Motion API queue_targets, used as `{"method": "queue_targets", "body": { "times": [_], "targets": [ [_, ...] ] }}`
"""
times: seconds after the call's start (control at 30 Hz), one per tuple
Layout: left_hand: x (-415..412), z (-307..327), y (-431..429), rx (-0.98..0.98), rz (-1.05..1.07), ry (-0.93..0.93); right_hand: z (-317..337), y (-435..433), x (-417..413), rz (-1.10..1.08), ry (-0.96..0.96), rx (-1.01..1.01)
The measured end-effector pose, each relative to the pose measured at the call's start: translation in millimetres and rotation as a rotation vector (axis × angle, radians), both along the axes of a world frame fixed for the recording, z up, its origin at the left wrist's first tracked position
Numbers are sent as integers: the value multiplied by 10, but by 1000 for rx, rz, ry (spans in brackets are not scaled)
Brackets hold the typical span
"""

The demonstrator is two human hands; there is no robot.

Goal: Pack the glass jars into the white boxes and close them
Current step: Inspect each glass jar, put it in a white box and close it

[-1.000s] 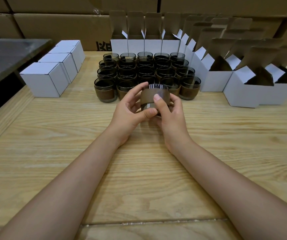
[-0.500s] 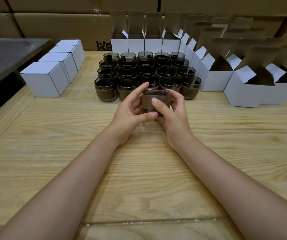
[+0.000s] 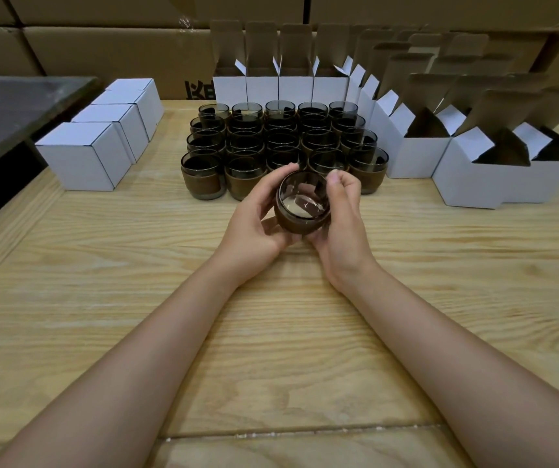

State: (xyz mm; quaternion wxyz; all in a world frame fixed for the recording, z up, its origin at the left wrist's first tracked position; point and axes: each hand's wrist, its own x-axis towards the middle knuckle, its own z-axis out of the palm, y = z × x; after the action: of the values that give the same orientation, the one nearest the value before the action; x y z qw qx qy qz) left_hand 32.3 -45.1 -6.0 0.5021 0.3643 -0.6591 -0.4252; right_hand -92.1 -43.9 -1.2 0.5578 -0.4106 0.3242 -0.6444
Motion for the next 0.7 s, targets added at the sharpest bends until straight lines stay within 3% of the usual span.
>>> {"method": "queue_targets", "body": {
  "times": [0.37, 0.53, 0.7],
  "targets": [
    [-24, -9, 16, -171, 106, -174, 20, 15, -4, 39, -132, 60],
    [-35, 17, 44, -205, 59, -238, 21, -1, -25, 102, -257, 95],
    [-21, 1, 41, -173, 75, -267, -34, -13, 23, 124, -158, 148]
  ]
}}
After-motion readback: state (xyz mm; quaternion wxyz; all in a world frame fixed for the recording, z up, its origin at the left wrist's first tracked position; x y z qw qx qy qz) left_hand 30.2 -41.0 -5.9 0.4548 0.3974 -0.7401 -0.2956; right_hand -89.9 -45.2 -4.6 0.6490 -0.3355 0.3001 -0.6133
